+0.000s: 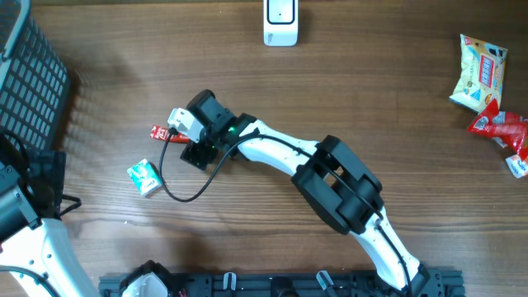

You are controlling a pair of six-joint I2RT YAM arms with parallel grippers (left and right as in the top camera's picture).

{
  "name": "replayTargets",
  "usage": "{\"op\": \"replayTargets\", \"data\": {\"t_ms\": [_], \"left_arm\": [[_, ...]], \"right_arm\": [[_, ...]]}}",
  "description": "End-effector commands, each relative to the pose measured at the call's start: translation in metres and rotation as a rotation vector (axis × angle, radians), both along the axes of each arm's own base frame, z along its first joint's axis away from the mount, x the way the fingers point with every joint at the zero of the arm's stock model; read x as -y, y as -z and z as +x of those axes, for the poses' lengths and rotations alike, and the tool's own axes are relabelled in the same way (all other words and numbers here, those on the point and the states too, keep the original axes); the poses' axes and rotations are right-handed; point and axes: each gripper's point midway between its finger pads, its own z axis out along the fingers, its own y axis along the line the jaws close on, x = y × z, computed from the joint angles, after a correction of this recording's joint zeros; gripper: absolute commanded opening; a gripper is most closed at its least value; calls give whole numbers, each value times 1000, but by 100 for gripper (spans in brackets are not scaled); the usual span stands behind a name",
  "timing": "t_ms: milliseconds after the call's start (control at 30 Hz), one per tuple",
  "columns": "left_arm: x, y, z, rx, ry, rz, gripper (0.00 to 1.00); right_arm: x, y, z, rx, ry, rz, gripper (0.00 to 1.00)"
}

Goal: Scan the item barcode
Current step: 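Reach the right gripper across to the Nescafe stick and grasp it, then lift the Nescafe stick with the right gripper up to the scanner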

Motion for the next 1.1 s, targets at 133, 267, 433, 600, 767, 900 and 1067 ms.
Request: {"op": "replayTargets", "data": {"t_ms": [133,267,433,600,767,900,1067], "left_arm": [[-1,-4,1,15,-10,-2,100],[-1,-4,1,15,-10,-2,100],[-1,-4,1,15,-10,-2,100],[-1,-4,1,15,-10,-2,100],[-1,-4,1,15,-10,-2,100],[-1,-4,1,15,-10,-2,100],[-1,-3,0,12,-10,-4,100]], "right_arm": [[4,10,9,-22,48,-1,71],[9,12,18,-9,107,-20,59],[12,13,21,-3,139,-34,46],[13,13,22,-8,147,-35,22],[12,13,22,-28,174,-27,4],[12,9,23,-72,219,-2,4],[13,-29,26,-235,226,148,4]]}}
